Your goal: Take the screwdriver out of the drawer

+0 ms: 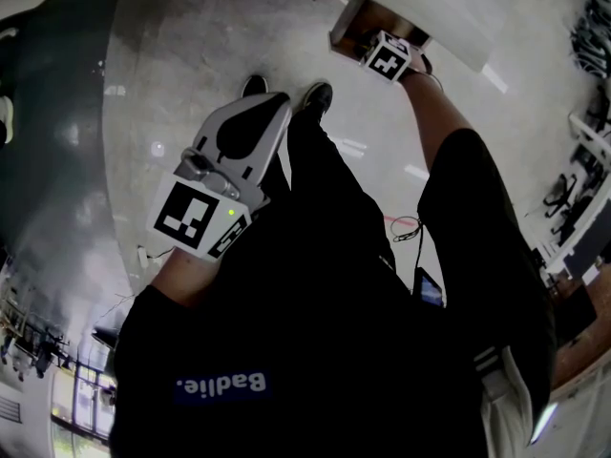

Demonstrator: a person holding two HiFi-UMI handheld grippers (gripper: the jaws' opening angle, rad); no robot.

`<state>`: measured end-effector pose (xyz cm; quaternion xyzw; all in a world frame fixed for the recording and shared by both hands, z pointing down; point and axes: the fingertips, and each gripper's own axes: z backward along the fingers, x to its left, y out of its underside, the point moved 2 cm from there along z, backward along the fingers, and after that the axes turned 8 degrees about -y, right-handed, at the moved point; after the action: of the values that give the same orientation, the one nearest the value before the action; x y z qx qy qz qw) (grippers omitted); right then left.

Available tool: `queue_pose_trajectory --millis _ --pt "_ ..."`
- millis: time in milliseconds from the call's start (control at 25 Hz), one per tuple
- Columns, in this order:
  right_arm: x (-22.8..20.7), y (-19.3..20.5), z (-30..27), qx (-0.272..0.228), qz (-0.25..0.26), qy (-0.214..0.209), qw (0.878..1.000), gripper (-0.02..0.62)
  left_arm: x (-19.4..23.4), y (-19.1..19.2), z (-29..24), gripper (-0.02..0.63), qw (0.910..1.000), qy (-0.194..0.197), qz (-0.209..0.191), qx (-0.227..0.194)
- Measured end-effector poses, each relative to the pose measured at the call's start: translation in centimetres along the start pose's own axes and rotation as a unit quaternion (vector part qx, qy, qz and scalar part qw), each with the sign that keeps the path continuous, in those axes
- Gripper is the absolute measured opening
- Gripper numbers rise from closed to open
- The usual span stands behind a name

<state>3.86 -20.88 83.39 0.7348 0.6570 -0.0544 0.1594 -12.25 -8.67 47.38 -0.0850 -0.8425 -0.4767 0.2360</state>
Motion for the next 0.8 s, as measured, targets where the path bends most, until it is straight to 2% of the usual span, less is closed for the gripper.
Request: queue_pose_trajectory --millis 120,280,640,800 --pt "-0.1 0.1 -0.1 0.001 -0.015 -0.018 1.000 0.058 0.1 0.1 0.0 -0.003 1.0000 0.000 0.002 0.002" --pt "0.0 0.0 0.0 0.000 -0.011 -0.023 1.000 0.051 0.0 0.1 -0.1 -0.003 1.0000 0.000 0.001 0.003" --pt "-0.2 -0.9 1.9 -0.007 0.008 0.030 0.999 0.048 -0.8 -0.3 0.2 -0.003 0.9999 0.011 -0.004 0.005" --pt "-0.3 -1.1 3.4 -0.019 0.002 0.046 0.999 0.049 -1.1 -0.6 0.1 -0.003 0.9998 0.019 -0.008 0.003"
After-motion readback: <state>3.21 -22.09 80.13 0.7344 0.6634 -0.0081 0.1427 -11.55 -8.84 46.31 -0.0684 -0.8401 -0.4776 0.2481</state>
